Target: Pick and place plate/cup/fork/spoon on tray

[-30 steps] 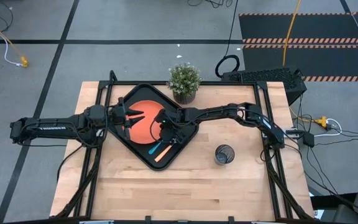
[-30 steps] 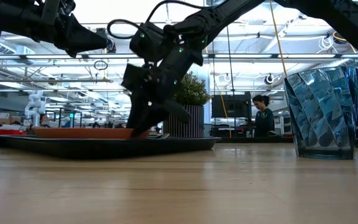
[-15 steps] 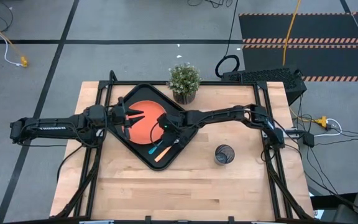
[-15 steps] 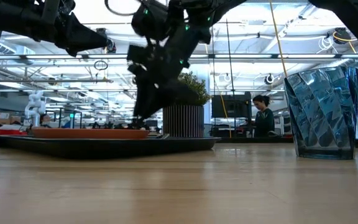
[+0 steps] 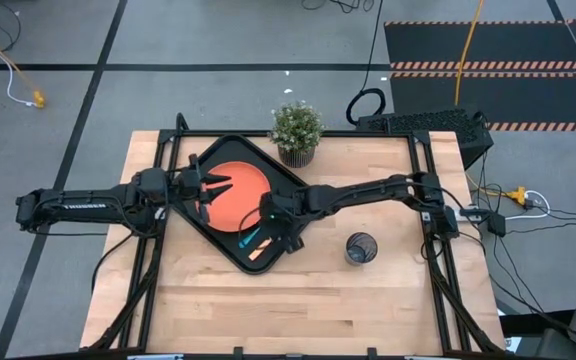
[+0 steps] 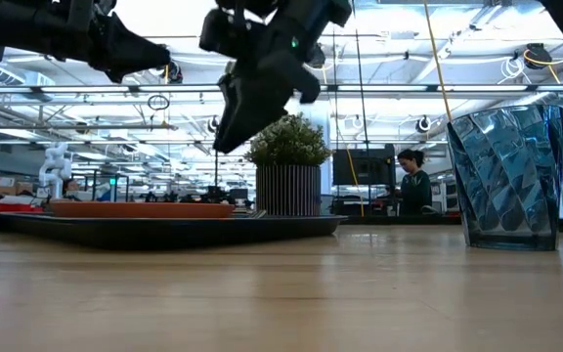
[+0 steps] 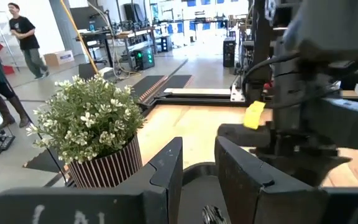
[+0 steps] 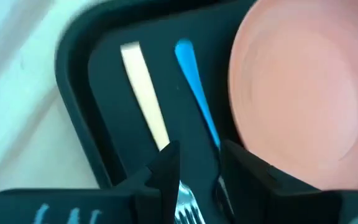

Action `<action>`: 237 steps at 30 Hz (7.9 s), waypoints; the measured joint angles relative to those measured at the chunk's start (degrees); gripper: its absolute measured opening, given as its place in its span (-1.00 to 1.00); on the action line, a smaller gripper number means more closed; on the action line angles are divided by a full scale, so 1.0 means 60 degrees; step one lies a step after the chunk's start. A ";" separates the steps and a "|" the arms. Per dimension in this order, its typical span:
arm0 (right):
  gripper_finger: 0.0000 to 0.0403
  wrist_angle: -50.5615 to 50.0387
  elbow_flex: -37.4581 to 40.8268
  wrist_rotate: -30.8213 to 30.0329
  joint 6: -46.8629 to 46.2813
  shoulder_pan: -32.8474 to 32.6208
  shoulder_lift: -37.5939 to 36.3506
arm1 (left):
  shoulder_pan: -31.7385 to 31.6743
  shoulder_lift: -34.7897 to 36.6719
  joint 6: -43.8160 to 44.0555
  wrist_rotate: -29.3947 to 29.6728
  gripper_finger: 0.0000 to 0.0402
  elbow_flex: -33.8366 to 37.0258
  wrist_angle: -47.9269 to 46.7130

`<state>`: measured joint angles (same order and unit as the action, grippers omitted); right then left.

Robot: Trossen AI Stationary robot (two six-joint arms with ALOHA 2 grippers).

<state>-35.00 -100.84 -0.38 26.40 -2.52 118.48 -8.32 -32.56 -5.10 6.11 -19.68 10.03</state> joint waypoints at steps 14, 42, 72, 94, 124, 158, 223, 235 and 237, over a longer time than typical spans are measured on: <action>-0.47 -0.2158 0.0001 -0.0908 -0.4392 -0.0463 -0.0004 | 0.0000 0.0000 -0.0381 -0.0001 -0.52 0.0000 0.0605; -0.47 -0.3689 0.0690 -0.0890 -0.7896 -0.1039 -0.1210 | 0.0000 0.0000 -0.0358 -0.0025 -0.52 -0.0001 0.0599; -0.45 -0.8037 0.3041 -0.0911 -1.0465 -0.2011 -0.3636 | 0.0000 0.0000 -0.0246 -0.0340 -0.52 0.0000 0.0600; 0.17 -0.6087 0.5309 -0.1623 -1.0431 -0.1788 -0.4992 | 0.0001 -0.0003 -0.0250 -0.0343 -0.52 0.0000 0.0596; -1.00 -0.2230 0.3705 -0.2707 -0.5182 -0.0090 -0.5227 | 0.0000 -0.0003 -0.0453 -0.0256 -0.52 0.0000 0.0849; -1.00 -0.3879 0.3604 -0.1947 -0.6419 0.2739 -0.5456 | -0.0066 0.0000 -0.0318 0.0467 -0.52 -0.0022 -0.0294; -1.00 -0.4624 0.8230 -0.1119 -0.5023 0.4863 -1.0109 | 0.5872 -0.8629 0.0700 0.1514 0.03 -0.3703 -0.9593; -1.00 -0.4565 0.8230 -0.0893 -0.5006 0.4863 -1.0109 | 0.6109 -0.8586 0.0873 0.1179 -0.45 -0.2943 -0.8365; -1.00 -0.4563 0.8230 -0.0893 -0.5006 0.4863 -1.0109 | 0.6105 -0.8588 0.0846 0.1129 -0.59 -0.2939 -0.8327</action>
<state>-62.37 -51.46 -5.74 -3.64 26.65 57.82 28.32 -84.09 -0.02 12.89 -37.32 -39.93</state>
